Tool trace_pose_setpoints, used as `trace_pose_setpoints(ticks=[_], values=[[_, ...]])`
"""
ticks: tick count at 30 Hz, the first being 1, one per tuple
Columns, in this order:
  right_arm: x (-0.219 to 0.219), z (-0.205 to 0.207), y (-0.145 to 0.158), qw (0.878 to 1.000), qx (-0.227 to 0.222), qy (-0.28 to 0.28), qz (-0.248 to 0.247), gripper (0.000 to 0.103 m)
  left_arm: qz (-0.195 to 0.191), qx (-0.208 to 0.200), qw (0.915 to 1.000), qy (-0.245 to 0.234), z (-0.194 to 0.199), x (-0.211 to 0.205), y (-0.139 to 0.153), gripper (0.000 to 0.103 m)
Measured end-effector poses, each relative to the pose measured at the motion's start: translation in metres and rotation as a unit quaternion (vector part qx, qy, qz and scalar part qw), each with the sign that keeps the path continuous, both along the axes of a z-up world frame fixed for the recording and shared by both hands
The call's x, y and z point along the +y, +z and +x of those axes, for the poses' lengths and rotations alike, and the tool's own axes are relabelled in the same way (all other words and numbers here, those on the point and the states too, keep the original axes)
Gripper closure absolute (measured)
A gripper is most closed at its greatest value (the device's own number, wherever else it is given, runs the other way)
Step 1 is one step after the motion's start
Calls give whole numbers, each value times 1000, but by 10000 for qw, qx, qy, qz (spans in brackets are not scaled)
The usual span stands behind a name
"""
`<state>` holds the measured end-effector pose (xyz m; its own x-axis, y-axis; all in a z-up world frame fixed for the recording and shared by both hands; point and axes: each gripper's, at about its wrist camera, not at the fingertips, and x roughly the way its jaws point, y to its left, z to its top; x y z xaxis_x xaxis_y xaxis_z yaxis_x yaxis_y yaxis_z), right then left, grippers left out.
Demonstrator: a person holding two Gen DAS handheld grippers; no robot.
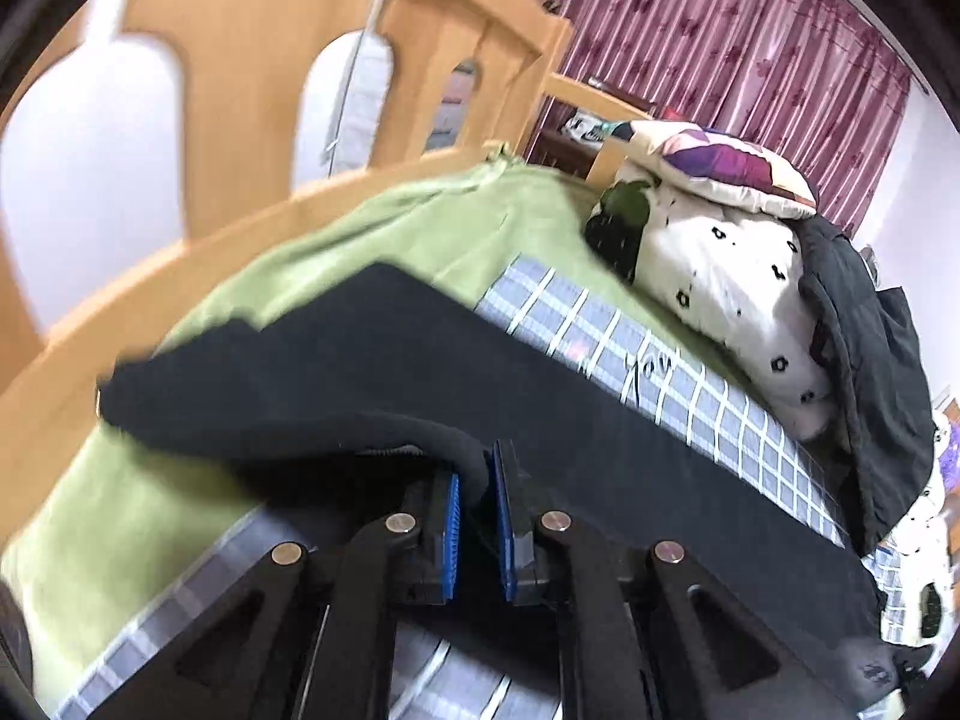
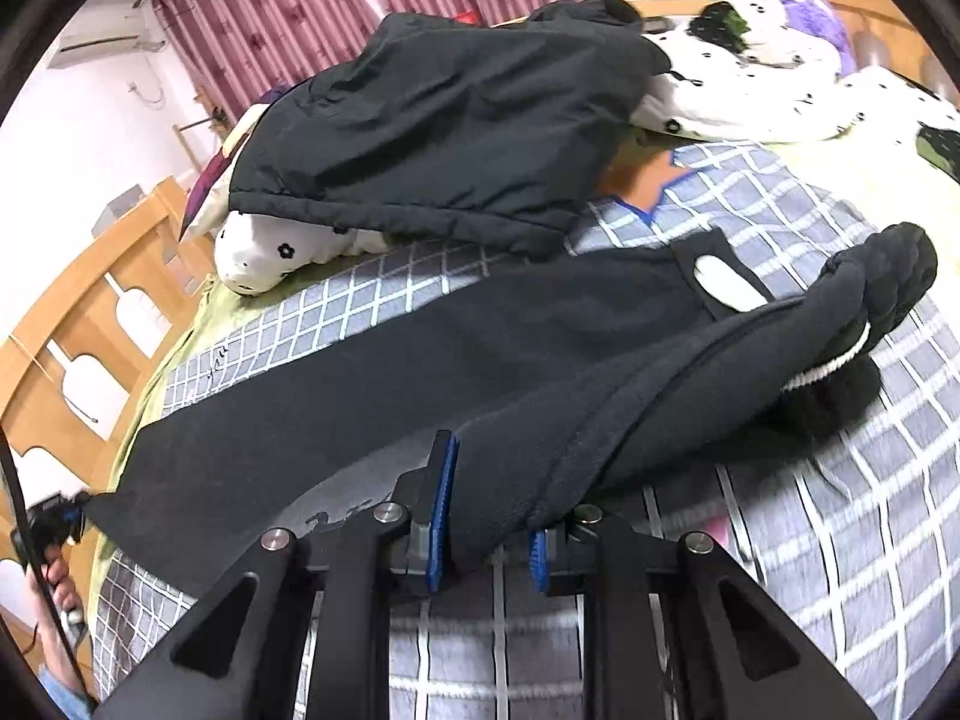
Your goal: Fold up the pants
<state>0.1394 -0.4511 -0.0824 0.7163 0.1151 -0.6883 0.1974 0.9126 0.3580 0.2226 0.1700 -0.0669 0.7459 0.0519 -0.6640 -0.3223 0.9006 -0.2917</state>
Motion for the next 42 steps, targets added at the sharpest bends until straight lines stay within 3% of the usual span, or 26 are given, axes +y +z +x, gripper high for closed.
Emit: trace_pose_setpoints(ticks=[6,11,16,20,24,25,29,32,35,37,38,39,41,42], values=[[-9,50,4,9984,355,446,15,82,289,9,9996,-74,56,-14,0,93],[-4,26,-3,9978,358,562,-40,82,383,-17,9992,-106,41,-13,-11,93],[6,-23,-12,9975,479,510,-99,82,-96,85,9999,-18,-3,4,-14,93],[-2,-60,-42,9952,831,375,344,80,-349,166,9993,27,-50,12,-24,93],[-6,-84,-58,9921,1104,207,553,68,-294,553,9980,123,-76,18,-49,92],[-4,-90,-54,9935,1009,208,483,68,-412,631,9971,145,-80,22,-56,92],[-4,-103,-38,9973,675,123,270,48,-1040,816,9909,243,-92,39,-82,90],[-18,-103,-45,9959,756,-165,461,48,-1206,955,9876,304,-97,43,-95,81],[-29,-111,-44,9945,649,-422,712,48,-1234,907,9879,251,-101,46,-101,78],[-33,-115,-39,9951,467,-535,694,48,-1326,844,9873,230,-101,48,-101,71],[-34,-112,-40,9951,466,-566,663,54,-1411,801,9864,246,-99,50,-101,67],[-34,-107,-41,9950,515,-578,626,73,-1511,760,9852,281,-97,52,-102,61],[-33,-99,-43,9949,609,-515,611,82,-1624,738,9832,381,-92,54,-101,58],[-32,-102,-38,9958,437,-542,598,84,-1580,742,9838,406,-90,55,-98,60]])
